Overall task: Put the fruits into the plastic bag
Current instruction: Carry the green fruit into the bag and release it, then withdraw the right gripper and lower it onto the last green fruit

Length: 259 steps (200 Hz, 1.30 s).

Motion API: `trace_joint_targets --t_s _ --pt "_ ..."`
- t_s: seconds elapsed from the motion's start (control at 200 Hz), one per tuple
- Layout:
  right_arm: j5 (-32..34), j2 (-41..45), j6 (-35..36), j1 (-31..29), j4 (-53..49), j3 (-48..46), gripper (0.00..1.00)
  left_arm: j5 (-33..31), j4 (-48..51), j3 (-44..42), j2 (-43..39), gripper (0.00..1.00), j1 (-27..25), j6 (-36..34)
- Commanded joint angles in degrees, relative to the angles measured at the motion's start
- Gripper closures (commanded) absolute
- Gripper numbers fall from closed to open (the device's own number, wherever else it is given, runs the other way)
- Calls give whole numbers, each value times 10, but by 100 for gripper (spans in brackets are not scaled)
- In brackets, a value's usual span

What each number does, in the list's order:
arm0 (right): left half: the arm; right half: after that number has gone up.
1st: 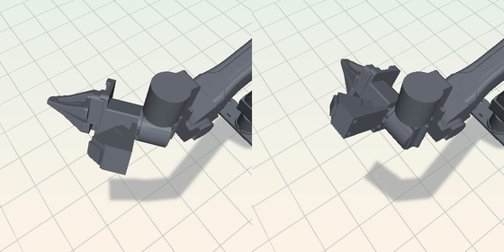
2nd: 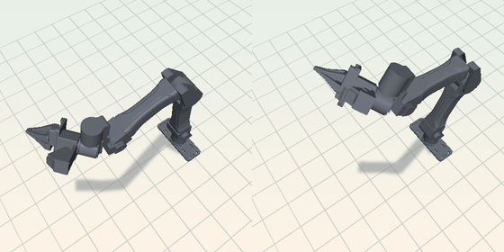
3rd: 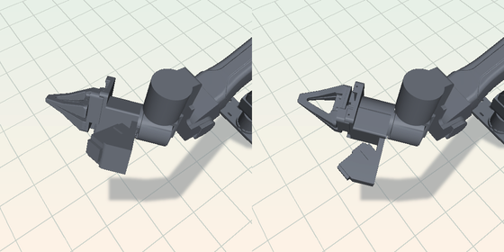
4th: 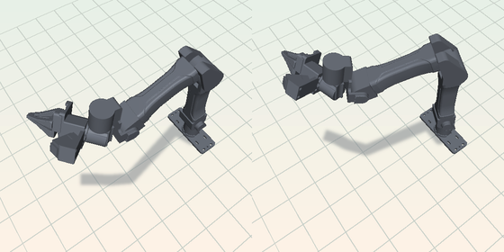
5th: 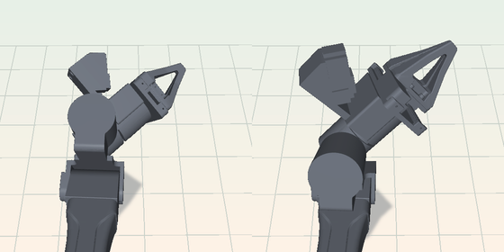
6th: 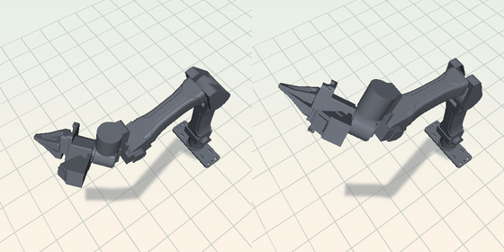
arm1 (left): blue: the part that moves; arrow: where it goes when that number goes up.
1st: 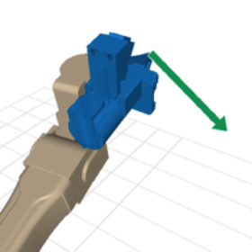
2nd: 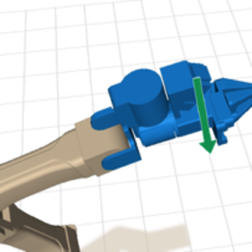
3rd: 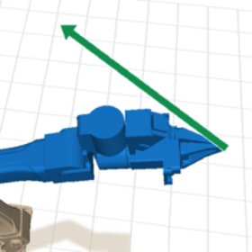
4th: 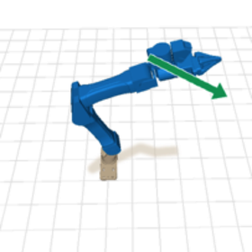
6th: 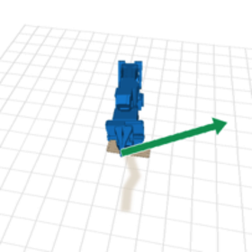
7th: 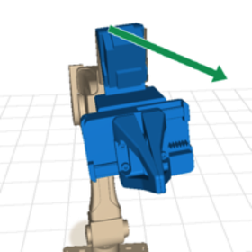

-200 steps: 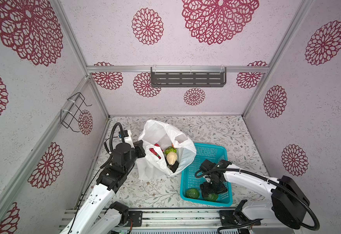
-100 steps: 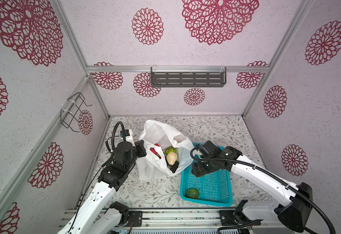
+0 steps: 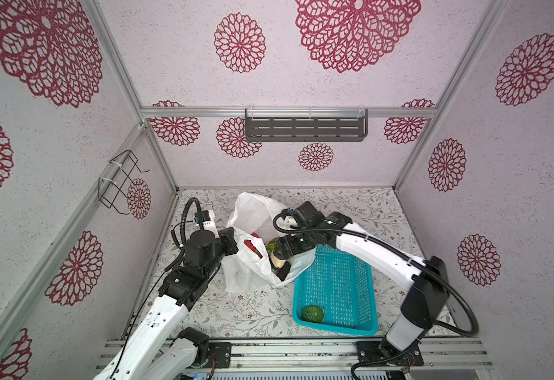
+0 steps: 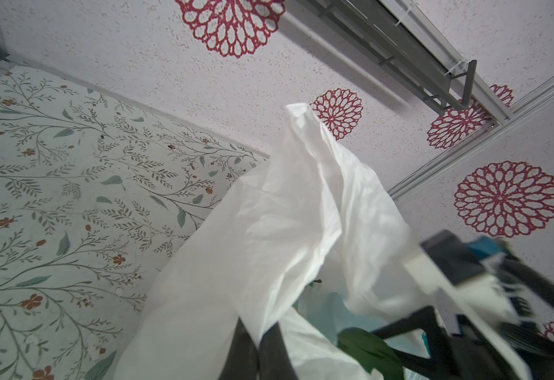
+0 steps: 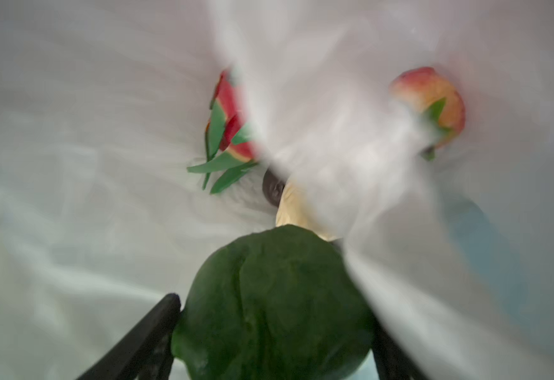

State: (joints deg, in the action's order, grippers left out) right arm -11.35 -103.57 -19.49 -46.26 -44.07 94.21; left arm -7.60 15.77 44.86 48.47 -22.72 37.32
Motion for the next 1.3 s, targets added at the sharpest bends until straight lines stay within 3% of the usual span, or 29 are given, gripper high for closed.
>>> trace_joint_targets --t_s 0.0,0.105,0.325,0.47,0.665,0.871,0.986,1.156,1.291 --pt "38 -47 4 4 -36 88 34 -1 2 11 -12 100 -5 8" --pt "44 -88 3 4 -45 151 15 -1 5 12 -15 100 -5 10" --pt "-4 -24 11 4 22 103 1 0 7 13 -17 100 -6 8" --pt "-30 46 8 4 78 25 1 3 4 16 -8 100 -6 3" --pt "-24 144 29 4 73 -46 1 5 -10 17 4 100 -6 3" --pt "-52 301 45 4 -2 -158 2 -3 -20 16 8 100 -6 1" --pt "-30 361 23 4 -63 -216 2 -12 -17 17 8 100 -6 -9" --pt "-45 363 -14 3 -95 -325 2 -16 -16 24 13 100 -6 -20" --pt "-77 325 15 -3 -90 -351 3 -15 -12 24 15 100 -6 -20"
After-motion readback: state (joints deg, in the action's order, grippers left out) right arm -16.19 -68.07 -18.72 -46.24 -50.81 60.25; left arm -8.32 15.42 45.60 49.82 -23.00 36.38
